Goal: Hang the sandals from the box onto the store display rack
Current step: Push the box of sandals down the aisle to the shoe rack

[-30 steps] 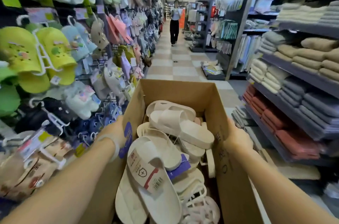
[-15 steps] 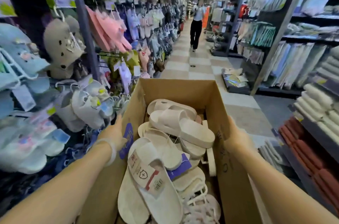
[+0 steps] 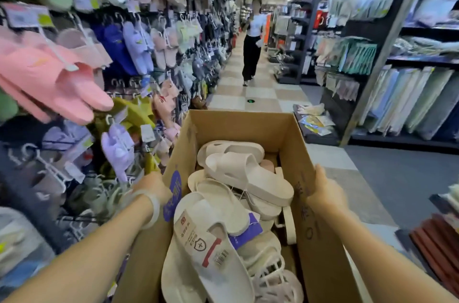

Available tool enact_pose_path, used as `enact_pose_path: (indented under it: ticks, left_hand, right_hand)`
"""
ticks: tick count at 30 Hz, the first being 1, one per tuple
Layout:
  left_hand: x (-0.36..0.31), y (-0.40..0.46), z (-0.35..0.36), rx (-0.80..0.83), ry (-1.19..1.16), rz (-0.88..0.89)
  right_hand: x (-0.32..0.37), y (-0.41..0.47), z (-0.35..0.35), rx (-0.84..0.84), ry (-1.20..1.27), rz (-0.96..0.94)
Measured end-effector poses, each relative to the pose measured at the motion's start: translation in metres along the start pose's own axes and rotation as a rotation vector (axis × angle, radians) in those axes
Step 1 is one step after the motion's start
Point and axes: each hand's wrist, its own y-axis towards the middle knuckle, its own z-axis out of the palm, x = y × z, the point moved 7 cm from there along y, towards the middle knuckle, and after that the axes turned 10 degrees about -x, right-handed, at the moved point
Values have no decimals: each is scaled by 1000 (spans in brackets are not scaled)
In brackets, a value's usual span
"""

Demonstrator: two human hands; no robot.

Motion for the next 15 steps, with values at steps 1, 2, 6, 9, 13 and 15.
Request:
enact_pose_path:
  ticks: [1, 2, 6, 9, 13, 15]
  left_hand:
    - [-15, 21, 7, -1, 6, -6]
    - [-29, 40, 16, -7, 10, -14]
    - [-72, 120, 49, -32, 25, -67]
    - [-106, 180, 64, -10, 27, -86]
    - [-146, 248, 77, -10, 54, -90]
    - [-158, 284, 88, -24, 41, -125]
  right_hand:
    - [0, 27, 7, 3, -1, 9]
    - [-1, 55, 14, 6, -2, 16]
    - [8, 158, 42, 24, -8, -31]
    - [18, 231, 56, 68, -47, -53]
    - [32, 320, 76, 85, 6, -59]
    - [40, 364, 92, 85, 71, -59]
